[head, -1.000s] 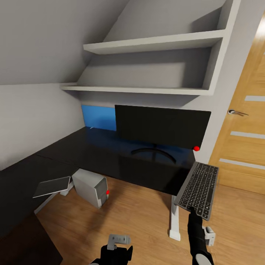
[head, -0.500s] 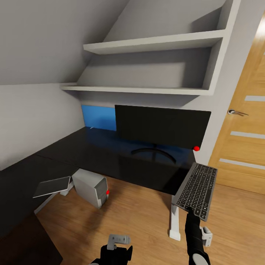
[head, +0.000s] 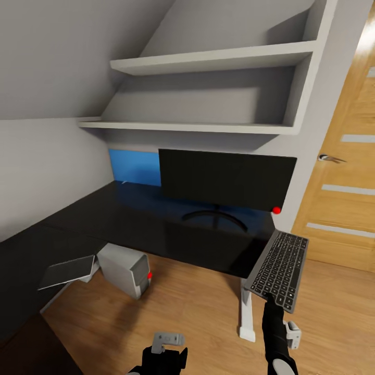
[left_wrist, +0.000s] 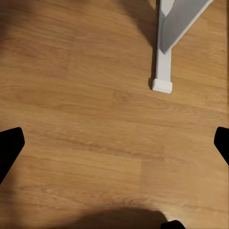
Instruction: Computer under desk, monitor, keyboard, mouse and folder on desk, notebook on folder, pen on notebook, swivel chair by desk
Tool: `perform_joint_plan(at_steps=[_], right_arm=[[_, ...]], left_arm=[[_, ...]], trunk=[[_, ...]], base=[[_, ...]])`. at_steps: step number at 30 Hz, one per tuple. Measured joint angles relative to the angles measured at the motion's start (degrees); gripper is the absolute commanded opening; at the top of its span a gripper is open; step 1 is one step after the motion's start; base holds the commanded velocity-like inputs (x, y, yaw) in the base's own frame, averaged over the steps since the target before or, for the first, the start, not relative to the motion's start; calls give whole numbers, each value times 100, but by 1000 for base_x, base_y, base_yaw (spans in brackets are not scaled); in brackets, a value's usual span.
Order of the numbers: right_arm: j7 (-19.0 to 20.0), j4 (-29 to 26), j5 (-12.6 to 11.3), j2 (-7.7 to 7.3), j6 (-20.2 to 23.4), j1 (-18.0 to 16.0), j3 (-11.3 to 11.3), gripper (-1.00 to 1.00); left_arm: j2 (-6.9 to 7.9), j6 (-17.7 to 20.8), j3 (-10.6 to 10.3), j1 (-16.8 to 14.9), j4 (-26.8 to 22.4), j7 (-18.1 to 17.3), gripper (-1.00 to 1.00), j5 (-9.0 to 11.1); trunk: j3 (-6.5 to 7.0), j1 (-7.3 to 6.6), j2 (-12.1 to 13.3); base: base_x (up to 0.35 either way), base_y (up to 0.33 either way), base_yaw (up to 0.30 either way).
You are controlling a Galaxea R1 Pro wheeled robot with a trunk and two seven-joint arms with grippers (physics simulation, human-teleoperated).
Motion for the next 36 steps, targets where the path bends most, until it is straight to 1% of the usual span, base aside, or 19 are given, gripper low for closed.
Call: perform_joint_plan(at_steps=[6, 18, 27, 36], right_arm=[[-5, 0, -6, 0, -1, -1, 0, -100], [-4, 1, 1, -8, 17, -1, 28, -100], [-4, 1, -10, -9, 32, -1, 2, -100], [-6, 7, -9, -18, 33, -1, 1, -100]], left_arm=[[0, 1, 1, 1, -1, 0, 100, 2], [0, 1, 36, 1, 1, -9, 100, 26], [1, 1, 31, 1, -1, -9, 100, 18], [4, 2, 27, 1, -1, -9, 100, 5]], trunk=[[-7, 0, 0], [-8, 0, 0], [-8, 0, 0], [-8, 0, 0]], base=[[9, 9, -162], [3, 0, -8], [93, 2, 0], [55, 173, 0]])
